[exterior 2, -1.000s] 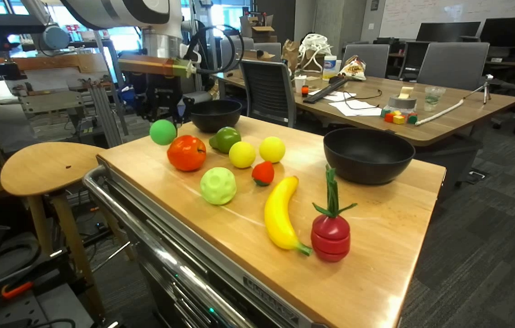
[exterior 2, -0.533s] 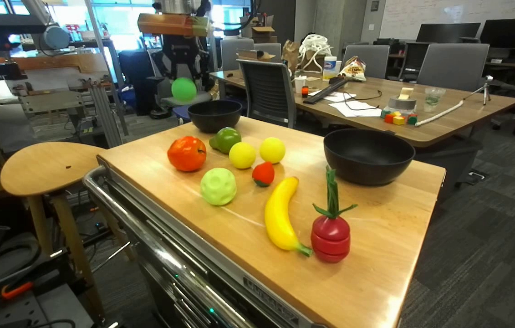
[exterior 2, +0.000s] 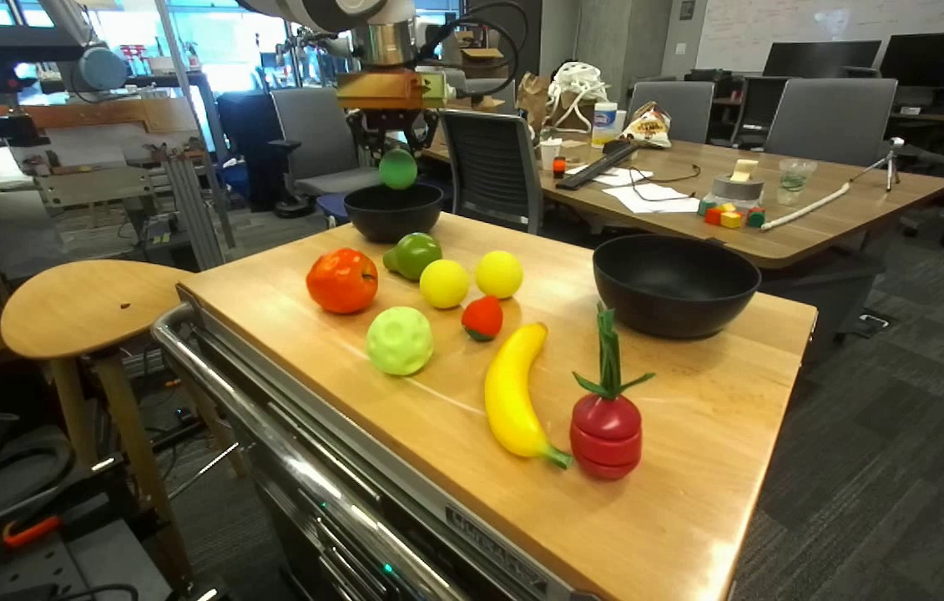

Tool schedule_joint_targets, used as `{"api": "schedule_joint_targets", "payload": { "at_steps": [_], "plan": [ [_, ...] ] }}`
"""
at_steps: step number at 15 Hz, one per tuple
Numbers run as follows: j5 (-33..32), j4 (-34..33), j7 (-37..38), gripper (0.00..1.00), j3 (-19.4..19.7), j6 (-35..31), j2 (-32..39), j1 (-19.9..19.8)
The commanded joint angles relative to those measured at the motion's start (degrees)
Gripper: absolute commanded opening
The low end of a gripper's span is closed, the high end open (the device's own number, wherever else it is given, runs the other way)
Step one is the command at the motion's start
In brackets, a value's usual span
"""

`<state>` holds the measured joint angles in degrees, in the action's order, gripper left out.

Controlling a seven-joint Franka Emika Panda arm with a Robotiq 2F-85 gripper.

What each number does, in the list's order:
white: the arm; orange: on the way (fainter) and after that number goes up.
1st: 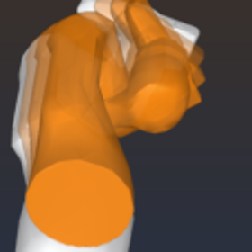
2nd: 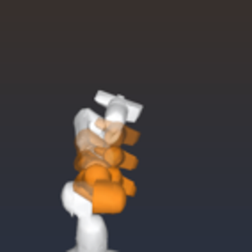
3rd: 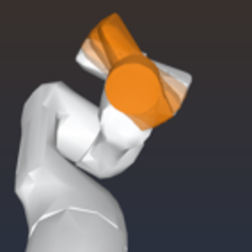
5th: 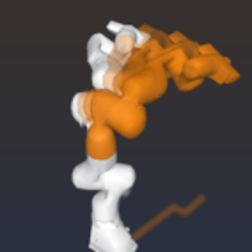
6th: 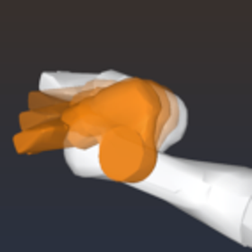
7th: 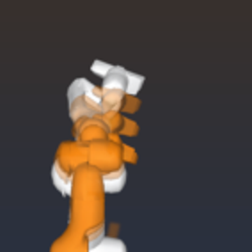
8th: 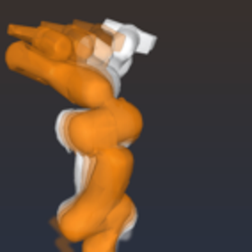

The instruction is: Put the fruits in the bowls

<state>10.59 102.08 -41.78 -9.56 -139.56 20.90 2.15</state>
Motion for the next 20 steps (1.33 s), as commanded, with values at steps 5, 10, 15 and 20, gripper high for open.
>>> {"api": "schedule_joint_targets", "payload": {
  "at_steps": [5, 10, 15, 20],
  "plan": [
    [-0.38, -1.69, -3.13, 0.78, -2.78, 5.84, 0.04, -1.85],
    [-8.95, 9.83, -3.55, 1.00, 1.17, 4.75, -13.86, -1.51],
    [-19.23, 16.79, -7.07, 1.00, 7.74, 21.58, -22.98, -3.69],
    [-17.26, 14.71, -11.19, 1.00, 8.72, 23.28, -20.46, -3.10]
  ]
}}
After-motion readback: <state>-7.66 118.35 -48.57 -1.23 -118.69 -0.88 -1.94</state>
